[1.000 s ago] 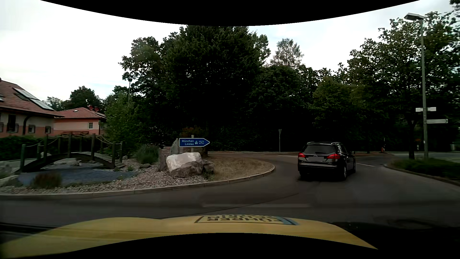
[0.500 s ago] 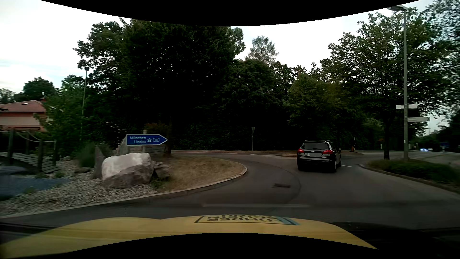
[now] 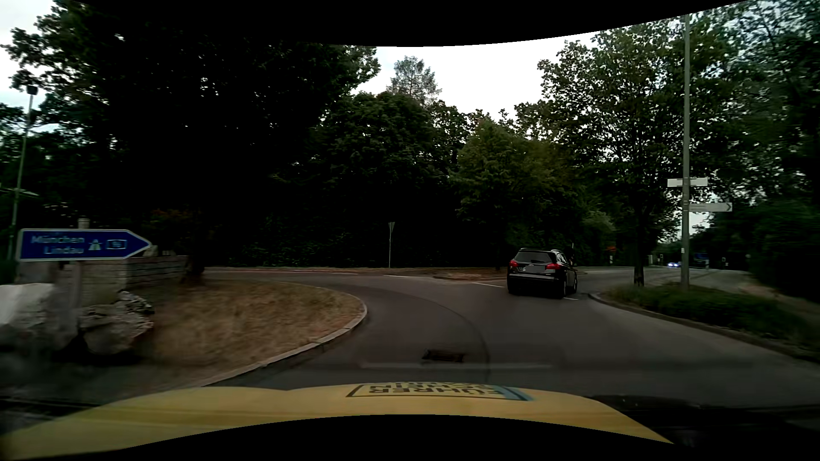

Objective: Follow the waypoints while adhering to traffic rules and regulations

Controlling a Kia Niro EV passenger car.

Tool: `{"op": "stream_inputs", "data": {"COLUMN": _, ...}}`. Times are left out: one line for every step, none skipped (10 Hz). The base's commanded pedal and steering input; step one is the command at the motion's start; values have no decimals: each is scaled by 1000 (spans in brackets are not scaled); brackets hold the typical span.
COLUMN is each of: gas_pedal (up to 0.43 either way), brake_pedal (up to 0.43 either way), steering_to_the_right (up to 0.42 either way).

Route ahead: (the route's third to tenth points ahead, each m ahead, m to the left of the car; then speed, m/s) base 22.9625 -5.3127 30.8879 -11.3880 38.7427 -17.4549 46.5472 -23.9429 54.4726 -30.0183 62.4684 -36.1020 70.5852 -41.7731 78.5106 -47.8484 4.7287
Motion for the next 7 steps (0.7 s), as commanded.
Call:
{"op": "stream_inputs", "data": {"gas_pedal": 177, "brake_pedal": 0, "steering_to_the_right": 208}}
{"op": "stream_inputs", "data": {"gas_pedal": 177, "brake_pedal": 0, "steering_to_the_right": 177}}
{"op": "stream_inputs", "data": {"gas_pedal": 177, "brake_pedal": 0, "steering_to_the_right": 146}}
{"op": "stream_inputs", "data": {"gas_pedal": 177, "brake_pedal": 0, "steering_to_the_right": 129}}
{"op": "stream_inputs", "data": {"gas_pedal": 177, "brake_pedal": 0, "steering_to_the_right": 120}}
{"op": "stream_inputs", "data": {"gas_pedal": 177, "brake_pedal": 0, "steering_to_the_right": 115}}
{"op": "stream_inputs", "data": {"gas_pedal": 177, "brake_pedal": 0, "steering_to_the_right": 115}}
